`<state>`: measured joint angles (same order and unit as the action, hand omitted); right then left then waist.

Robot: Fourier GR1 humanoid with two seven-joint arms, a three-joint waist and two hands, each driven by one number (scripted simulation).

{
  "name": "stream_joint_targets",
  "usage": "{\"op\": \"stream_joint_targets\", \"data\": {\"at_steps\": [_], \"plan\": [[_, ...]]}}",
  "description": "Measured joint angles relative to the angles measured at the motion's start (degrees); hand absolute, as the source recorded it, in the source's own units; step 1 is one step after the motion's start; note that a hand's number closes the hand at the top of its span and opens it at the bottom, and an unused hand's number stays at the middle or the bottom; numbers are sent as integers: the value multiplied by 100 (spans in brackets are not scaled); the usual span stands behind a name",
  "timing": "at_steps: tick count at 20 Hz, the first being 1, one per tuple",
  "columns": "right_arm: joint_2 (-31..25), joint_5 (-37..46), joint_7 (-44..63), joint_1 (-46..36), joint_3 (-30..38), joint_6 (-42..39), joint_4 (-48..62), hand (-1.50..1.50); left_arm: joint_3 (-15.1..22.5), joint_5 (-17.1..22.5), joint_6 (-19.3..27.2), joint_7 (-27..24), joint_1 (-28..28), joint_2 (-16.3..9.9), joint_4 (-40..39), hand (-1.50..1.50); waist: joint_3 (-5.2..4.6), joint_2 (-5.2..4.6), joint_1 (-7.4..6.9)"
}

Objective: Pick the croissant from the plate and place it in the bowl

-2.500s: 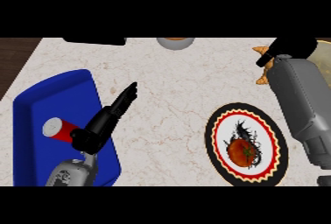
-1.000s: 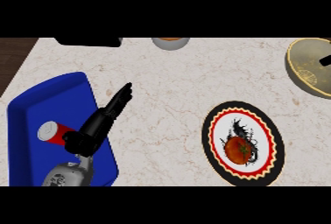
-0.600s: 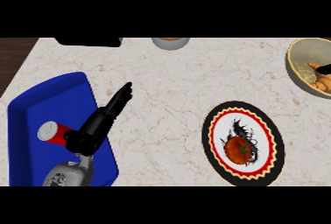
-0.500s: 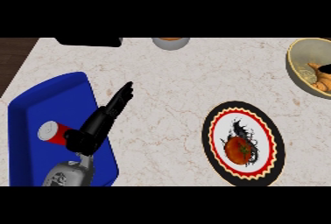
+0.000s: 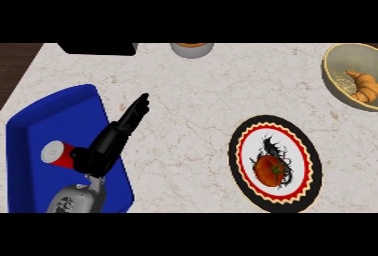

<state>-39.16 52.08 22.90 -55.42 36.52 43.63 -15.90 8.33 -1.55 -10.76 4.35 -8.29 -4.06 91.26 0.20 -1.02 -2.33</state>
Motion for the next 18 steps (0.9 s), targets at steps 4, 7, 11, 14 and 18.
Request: {"op": "stream_joint_targets", "data": {"at_steps": [4, 7, 11, 14, 18], "plan": [[22, -601, -538, 452, 451, 286, -261, -150, 3, 9, 17, 23, 189, 10, 103, 0, -4, 43, 98], [-86, -1024, -863, 809, 741, 293, -525, -150, -77, 49, -17, 53, 255, -56, 149, 0, -8, 75, 176], [81, -1588, -1324, 1513, 991, 234, -1188, -150, -65, -19, 62, 24, 363, 1, 131, 0, -16, 118, 285], [247, -2024, -1570, 2155, 1158, -43, -1859, -150, -151, 22, 52, 103, 359, -45, 187, 0, -24, 147, 365], [499, -2594, -1783, 3075, 1324, -641, -2857, -150, -172, 15, 26, 72, 466, -82, 259, 0, -28, 157, 394]]}}
